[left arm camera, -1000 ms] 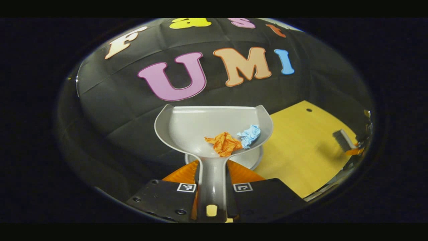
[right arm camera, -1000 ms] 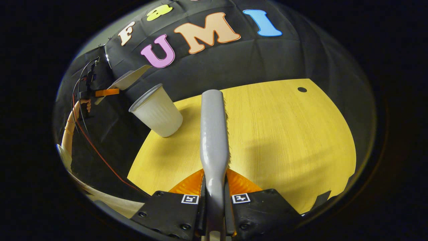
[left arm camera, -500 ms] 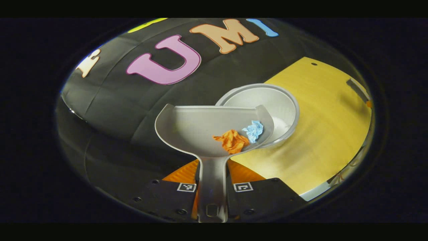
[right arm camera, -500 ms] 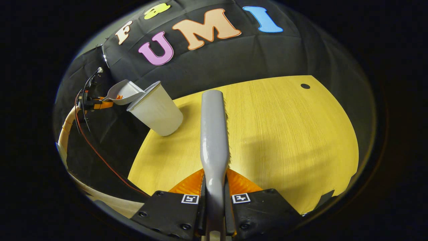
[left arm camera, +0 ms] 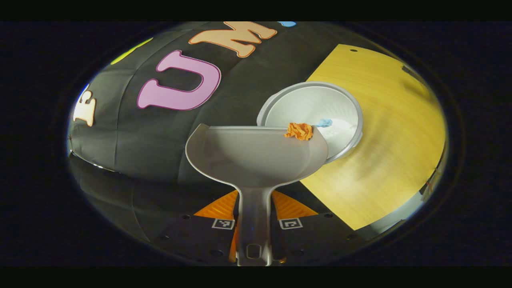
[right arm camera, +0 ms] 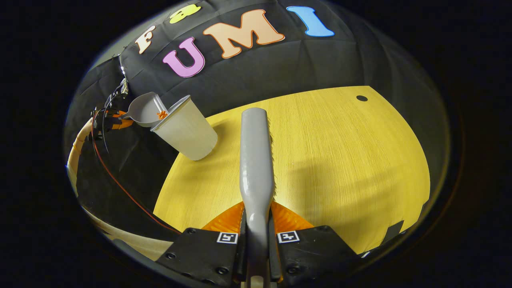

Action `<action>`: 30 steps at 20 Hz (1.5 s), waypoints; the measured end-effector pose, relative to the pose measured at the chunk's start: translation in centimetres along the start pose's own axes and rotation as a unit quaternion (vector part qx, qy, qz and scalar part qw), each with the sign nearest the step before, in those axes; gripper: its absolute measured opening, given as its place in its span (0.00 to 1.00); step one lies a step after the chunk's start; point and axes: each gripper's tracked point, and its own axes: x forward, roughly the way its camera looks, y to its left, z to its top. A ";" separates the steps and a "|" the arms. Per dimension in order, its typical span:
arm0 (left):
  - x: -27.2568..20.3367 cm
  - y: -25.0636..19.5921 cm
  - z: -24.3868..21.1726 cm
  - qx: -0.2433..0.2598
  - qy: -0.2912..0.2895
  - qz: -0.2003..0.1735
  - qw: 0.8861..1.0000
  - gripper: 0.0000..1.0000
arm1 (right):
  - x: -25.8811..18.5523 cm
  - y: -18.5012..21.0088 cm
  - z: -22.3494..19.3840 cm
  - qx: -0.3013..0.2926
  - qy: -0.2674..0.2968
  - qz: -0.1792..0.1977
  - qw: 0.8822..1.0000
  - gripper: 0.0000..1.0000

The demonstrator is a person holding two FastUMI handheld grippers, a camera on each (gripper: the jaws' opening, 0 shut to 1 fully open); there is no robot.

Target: Pick up the small broom and dustpan from the desktop, sweep the trash into the dustpan with the broom, and then empty the trash into the garbage bin.

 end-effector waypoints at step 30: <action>-14.3 -32.2 18.7 -0.418 -0.256 -0.200 0.848 0.24 | -3.9 -5.4 -3.2 0.020 0.008 0.002 1.000 0.20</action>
